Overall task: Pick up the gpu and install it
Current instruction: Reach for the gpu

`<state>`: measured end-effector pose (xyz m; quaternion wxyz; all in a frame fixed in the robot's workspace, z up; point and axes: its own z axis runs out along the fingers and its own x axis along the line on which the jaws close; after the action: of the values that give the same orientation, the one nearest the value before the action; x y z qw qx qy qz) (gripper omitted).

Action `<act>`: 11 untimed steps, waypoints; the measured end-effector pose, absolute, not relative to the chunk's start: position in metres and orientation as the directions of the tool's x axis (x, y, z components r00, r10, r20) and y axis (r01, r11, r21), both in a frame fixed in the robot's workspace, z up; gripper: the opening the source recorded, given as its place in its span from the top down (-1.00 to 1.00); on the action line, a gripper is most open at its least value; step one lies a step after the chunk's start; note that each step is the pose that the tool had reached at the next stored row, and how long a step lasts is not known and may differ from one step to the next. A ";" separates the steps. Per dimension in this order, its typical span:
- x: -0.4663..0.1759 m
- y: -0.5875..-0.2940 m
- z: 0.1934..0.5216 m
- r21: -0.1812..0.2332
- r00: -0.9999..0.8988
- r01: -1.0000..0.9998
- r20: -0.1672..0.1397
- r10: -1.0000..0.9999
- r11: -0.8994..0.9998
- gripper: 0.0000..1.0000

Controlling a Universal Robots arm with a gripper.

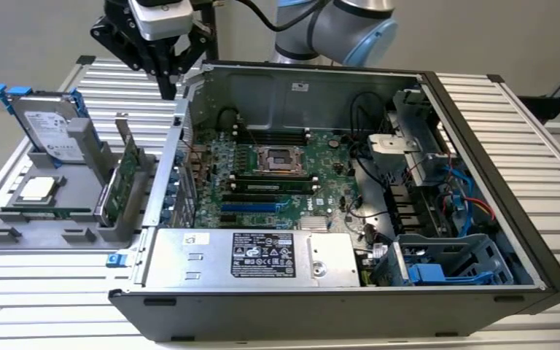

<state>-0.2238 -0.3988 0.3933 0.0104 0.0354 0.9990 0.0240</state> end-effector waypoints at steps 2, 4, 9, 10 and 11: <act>-0.227 -0.399 0.393 0.049 -0.997 0.070 -0.019 0.071 0.996 1.00; -0.231 -0.399 0.393 0.049 -0.997 0.070 -0.019 0.071 0.996 1.00; -0.239 -0.399 0.393 0.049 -0.997 0.070 -0.019 0.071 0.996 1.00; -0.241 -0.399 0.393 0.049 -0.997 0.070 -0.019 0.071 0.996 1.00; -0.243 -0.399 0.393 0.049 -0.997 0.070 -0.019 0.071 0.996 1.00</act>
<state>-0.2429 -0.3988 0.3933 0.0103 0.0354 0.9990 0.0240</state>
